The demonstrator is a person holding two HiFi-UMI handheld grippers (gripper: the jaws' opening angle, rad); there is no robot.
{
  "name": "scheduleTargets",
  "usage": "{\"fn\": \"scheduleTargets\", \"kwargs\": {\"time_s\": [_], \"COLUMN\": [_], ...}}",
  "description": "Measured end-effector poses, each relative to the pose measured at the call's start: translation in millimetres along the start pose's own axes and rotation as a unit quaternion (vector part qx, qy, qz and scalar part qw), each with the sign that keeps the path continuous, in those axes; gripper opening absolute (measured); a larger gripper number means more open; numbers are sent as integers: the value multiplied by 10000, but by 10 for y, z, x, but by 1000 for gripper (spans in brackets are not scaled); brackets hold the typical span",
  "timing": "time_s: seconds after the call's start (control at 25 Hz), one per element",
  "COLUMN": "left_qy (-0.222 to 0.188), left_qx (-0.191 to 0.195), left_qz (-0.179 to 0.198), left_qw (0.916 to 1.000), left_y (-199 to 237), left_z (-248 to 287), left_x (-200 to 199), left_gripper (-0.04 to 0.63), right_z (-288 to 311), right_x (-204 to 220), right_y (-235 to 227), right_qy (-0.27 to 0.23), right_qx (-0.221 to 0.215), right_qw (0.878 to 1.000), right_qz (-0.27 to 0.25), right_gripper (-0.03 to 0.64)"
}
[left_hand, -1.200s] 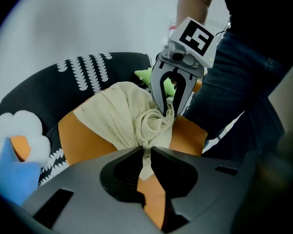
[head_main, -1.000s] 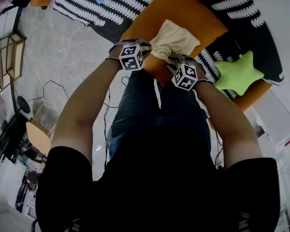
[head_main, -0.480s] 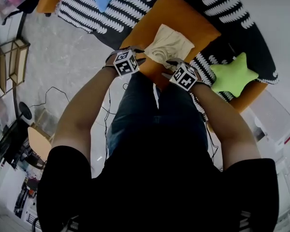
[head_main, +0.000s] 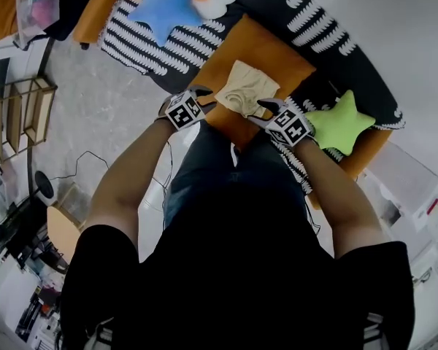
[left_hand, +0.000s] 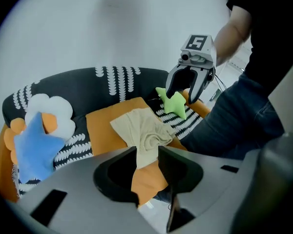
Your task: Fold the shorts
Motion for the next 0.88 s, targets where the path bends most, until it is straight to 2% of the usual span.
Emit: {"fn": "scheduleTargets", "kwargs": {"time_s": [0.2,0.48,0.64,0.88], "left_qy": [-123,-726,-836,-947], "left_qx": [-246,-526,-552,-923], "left_qz": [-195,-530,-491,-385], "left_qw": [9994,9946,9938,9905], "left_y": [63,63,-72,-119], "left_z": [-354,-834,-1063,-1398], "left_x": [-288,-869,-1131,-1420], "left_gripper": [153,153,155,155], "right_z": [-422,-994,-1324,-1874], "right_x": [-301,-633,-668,-804], "right_y": [1,141,300,316], "right_qy": [-438,-1014,-1231,-1551], "right_qx": [301,550,508,636], "right_qw": [9986,9933,9909,9858], "right_qz": [9,110,181,-20], "right_gripper": [236,232,232,230]}}
Point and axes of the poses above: the fingertips, and each gripper's own axes: z forward along the fingers, y to its left, x out of its underside, the point moved 5 cm from there along -z, backward along the fingers, and after that the axes turned 15 degrees about z, right-handed, at the moved point
